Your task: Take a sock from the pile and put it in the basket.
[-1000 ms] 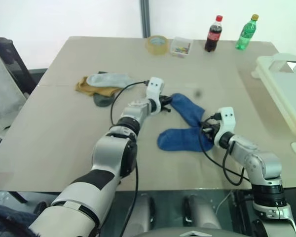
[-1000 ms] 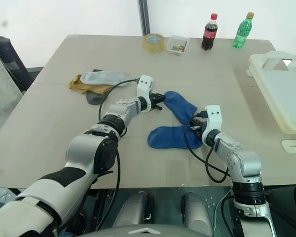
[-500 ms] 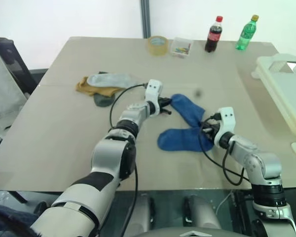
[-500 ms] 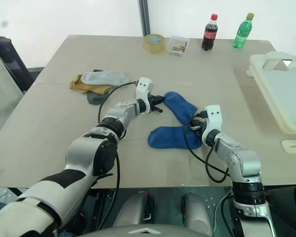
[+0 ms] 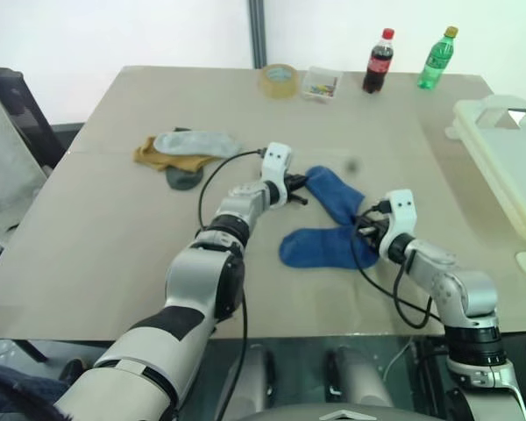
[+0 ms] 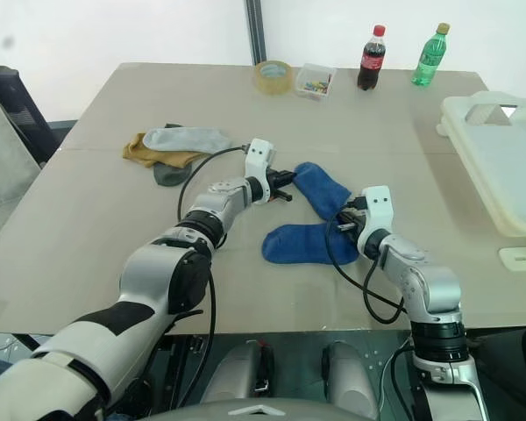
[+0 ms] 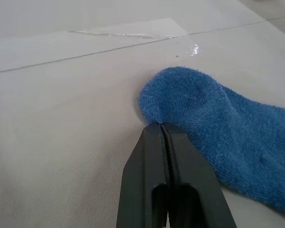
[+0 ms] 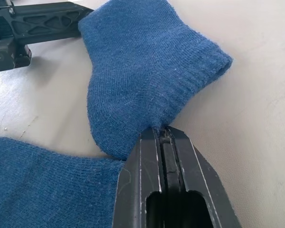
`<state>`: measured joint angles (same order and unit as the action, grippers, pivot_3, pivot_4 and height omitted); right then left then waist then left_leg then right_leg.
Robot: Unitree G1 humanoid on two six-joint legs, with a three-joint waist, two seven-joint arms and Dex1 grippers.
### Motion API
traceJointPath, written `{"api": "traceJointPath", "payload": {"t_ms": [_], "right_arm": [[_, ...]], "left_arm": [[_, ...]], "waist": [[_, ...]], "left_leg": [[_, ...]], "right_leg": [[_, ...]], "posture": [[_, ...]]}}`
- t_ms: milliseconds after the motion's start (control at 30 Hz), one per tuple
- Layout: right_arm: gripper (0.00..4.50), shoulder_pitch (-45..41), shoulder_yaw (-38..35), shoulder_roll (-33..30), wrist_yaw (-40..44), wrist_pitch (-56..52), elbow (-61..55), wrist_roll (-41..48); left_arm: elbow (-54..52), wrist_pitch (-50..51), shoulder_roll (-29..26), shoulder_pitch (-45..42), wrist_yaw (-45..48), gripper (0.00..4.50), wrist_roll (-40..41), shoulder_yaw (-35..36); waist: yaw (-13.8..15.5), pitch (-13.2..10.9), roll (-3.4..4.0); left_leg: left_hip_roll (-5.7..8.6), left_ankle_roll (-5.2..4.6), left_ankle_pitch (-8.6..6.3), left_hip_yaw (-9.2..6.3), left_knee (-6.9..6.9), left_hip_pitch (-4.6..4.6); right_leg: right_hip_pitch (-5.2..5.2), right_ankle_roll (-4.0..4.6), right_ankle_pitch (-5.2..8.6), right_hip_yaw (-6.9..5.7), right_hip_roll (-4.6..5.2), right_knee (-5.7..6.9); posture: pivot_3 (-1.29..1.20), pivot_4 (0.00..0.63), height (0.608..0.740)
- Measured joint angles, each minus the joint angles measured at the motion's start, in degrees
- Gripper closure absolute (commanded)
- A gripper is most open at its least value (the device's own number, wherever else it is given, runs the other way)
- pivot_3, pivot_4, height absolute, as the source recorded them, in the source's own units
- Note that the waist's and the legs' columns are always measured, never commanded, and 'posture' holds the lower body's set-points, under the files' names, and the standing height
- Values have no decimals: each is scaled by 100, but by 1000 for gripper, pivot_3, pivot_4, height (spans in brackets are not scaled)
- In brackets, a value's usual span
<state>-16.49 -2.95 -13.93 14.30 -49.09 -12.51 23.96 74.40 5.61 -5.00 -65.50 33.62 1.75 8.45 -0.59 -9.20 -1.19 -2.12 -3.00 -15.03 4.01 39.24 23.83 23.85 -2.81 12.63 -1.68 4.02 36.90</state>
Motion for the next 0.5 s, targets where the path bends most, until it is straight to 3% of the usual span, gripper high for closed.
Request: {"api": "traceJointPath", "payload": {"t_ms": [300, 500], "right_arm": [[4500, -38, 62, -130, -34, -202, -470, -74], [4500, -565, -51, -235, -147, -510, -1006, -7]], "left_arm": [[-40, -143, -224, 182, 641, 4440, 444, 389], [-883, -17, -453, 678, 1418, 4440, 783, 455]], "waist": [[-26, -1, 1], [-20, -2, 2]], "left_leg": [[-4, 0, 0, -5, -3, 6], [-4, 0, 0, -8, -3, 8]], "right_leg": [[15, 0, 0, 7, 0, 2], [16, 0, 0, 6, -1, 5]], "posture": [[0, 150, 740], [0, 150, 740]]}}
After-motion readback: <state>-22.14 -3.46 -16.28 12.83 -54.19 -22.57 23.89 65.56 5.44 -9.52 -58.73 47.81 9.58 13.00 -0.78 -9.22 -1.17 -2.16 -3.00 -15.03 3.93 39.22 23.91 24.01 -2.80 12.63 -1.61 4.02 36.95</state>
